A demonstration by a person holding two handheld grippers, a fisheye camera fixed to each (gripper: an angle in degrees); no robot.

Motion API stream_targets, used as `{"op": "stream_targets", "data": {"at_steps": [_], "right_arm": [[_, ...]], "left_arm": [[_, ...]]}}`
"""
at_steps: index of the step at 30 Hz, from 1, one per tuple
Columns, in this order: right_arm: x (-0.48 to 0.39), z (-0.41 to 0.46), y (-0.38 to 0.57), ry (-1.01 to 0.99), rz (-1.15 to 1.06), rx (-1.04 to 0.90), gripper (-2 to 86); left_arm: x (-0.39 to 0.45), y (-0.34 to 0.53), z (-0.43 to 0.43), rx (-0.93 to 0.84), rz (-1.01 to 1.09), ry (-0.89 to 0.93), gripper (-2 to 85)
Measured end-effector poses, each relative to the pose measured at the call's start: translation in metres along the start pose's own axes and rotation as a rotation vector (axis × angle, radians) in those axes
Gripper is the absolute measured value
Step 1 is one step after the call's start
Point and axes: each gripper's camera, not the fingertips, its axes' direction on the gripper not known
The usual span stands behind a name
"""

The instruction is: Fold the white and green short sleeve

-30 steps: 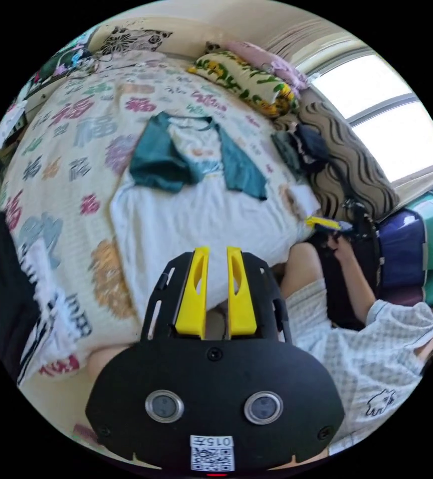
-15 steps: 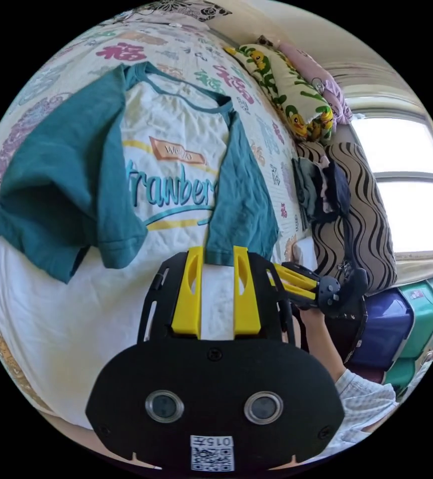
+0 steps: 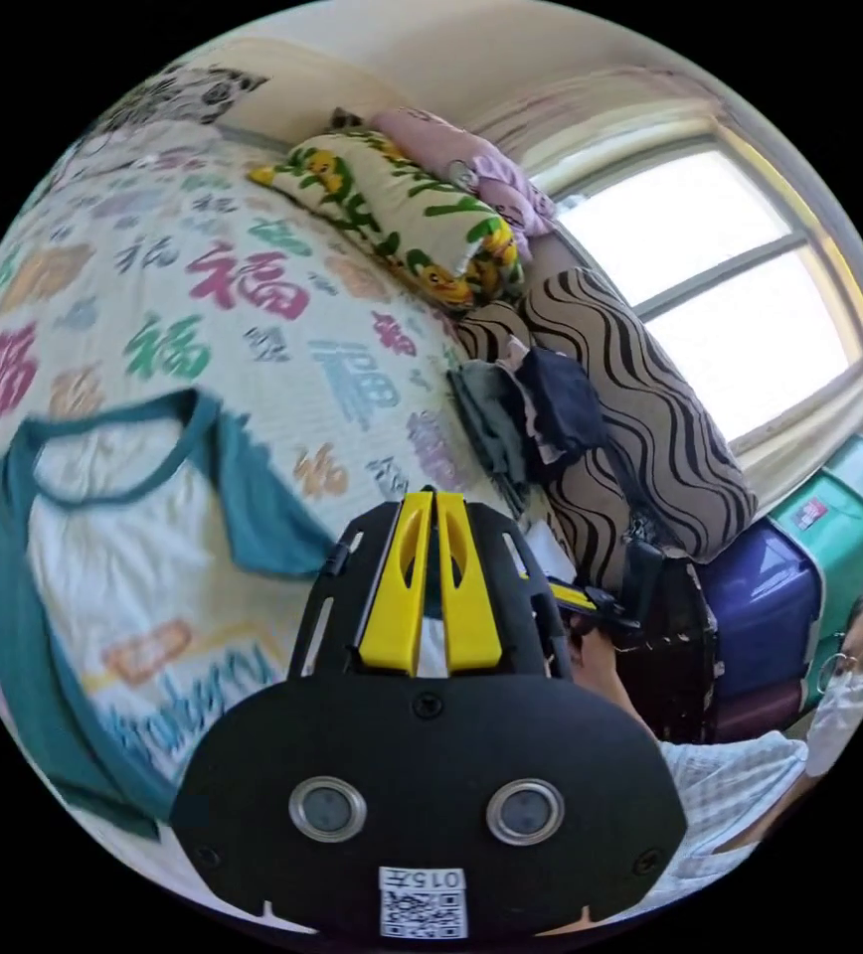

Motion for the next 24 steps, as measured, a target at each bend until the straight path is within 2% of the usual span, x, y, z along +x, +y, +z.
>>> {"op": "stream_targets", "data": {"at_steps": [4,6,9,13,17,19,21,23,24], "right_arm": [[0.047,0.008,-0.012,0.018,0.193,0.085,-0.2],[0.063,0.02,-0.014,0.028,0.262,0.076,-0.1],[0.078,0.045,-0.011,-0.011,0.328,0.044,0.1],[0.074,0.075,-0.007,0.081,0.322,0.001,1.3],[0.049,0.093,-0.006,0.123,0.268,0.006,2.8],[0.02,0.109,-0.009,0.125,0.207,0.022,3.4],[-0.007,0.127,-0.014,0.08,0.147,0.021,3.7],[-0.036,0.153,-0.021,0.007,0.074,0.011,3.9],[-0.055,0.175,-0.027,-0.046,0.038,-0.005,4.2]], "left_arm": [[0.043,-0.056,0.091,0.001,0.116,0.043,-0.3],[0.055,-0.065,0.137,-0.036,0.145,0.0,0.1],[0.057,-0.059,0.198,-0.114,0.153,-0.052,2.3],[0.037,-0.031,0.217,-0.149,0.115,0.03,8.6],[0.032,-0.005,0.156,-0.038,0.143,0.205,8.9],[0.03,0.024,0.08,0.052,0.189,0.323,8.7],[0.018,0.056,0.014,0.111,0.176,0.334,8.5],[0.0,0.097,-0.056,0.162,0.146,0.258,8.4],[-0.015,0.127,-0.099,0.181,0.105,0.149,8.4]]}}
